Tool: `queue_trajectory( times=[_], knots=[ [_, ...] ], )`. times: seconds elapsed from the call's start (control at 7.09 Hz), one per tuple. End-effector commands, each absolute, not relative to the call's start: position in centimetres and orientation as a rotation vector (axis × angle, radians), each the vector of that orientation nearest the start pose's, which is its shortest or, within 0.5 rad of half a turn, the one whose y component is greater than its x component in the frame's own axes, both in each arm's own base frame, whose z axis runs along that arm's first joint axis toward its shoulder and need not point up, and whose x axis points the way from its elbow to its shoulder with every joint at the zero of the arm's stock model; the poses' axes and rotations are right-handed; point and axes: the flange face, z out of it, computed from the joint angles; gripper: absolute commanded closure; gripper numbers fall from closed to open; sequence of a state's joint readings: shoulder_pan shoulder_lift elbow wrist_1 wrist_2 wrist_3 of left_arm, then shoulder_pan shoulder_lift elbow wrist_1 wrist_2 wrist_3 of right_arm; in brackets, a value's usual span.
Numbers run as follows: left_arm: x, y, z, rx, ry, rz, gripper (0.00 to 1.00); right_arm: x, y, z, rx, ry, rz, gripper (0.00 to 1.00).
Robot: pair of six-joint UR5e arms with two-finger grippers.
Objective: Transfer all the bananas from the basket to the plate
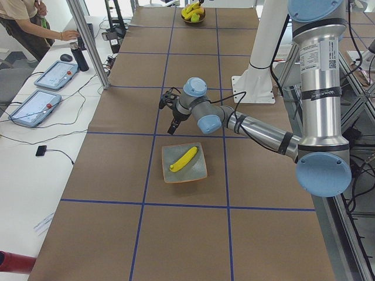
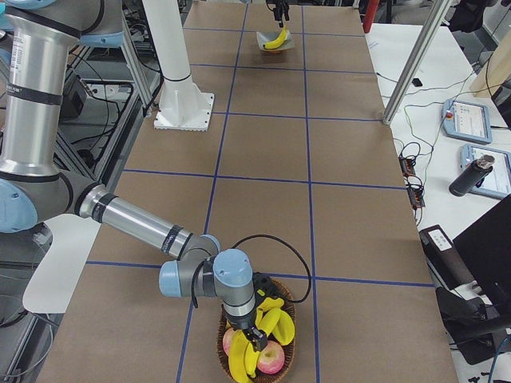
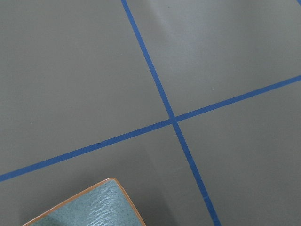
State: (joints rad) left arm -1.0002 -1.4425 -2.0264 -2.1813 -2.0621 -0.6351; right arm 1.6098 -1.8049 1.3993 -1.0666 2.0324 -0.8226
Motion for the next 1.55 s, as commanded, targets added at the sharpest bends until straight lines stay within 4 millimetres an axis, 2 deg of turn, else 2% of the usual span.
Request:
queue_trajectory(
  times=[0.0, 0.42, 0.71, 0.99, 1.13, 1.27, 1.41],
  knots=[
    [16.9, -42.2, 43.0, 0.497, 0.895, 0.172, 0.00, 10.3, -36.5, 81.1, 0.285, -0.396, -0.788, 0.24],
    [16.9, -42.2, 43.1, 0.494, 0.893, 0.173, 0.00, 10.1, -35.8, 81.5, 0.275, -0.404, -0.789, 0.23],
    [16.9, -42.2, 43.1, 0.494, 0.893, 0.171, 0.00, 9.8, -35.5, 81.6, 0.276, -0.425, -0.790, 0.15],
    [16.9, -42.2, 43.3, 0.490, 0.891, 0.171, 0.00, 9.6, -35.3, 81.9, 0.270, -0.428, -0.793, 0.16],
    [16.9, -42.1, 43.3, 0.491, 0.892, 0.172, 0.00, 9.6, -35.3, 82.1, 0.267, -0.429, -0.797, 0.23],
    [16.9, -42.1, 43.3, 0.491, 0.892, 0.172, 0.00, 9.6, -35.2, 82.3, 0.263, -0.431, -0.798, 0.36],
    [16.9, -42.1, 43.3, 0.491, 0.892, 0.172, 0.00, 9.5, -35.2, 82.3, 0.264, -0.431, -0.800, 0.53]
  ],
)
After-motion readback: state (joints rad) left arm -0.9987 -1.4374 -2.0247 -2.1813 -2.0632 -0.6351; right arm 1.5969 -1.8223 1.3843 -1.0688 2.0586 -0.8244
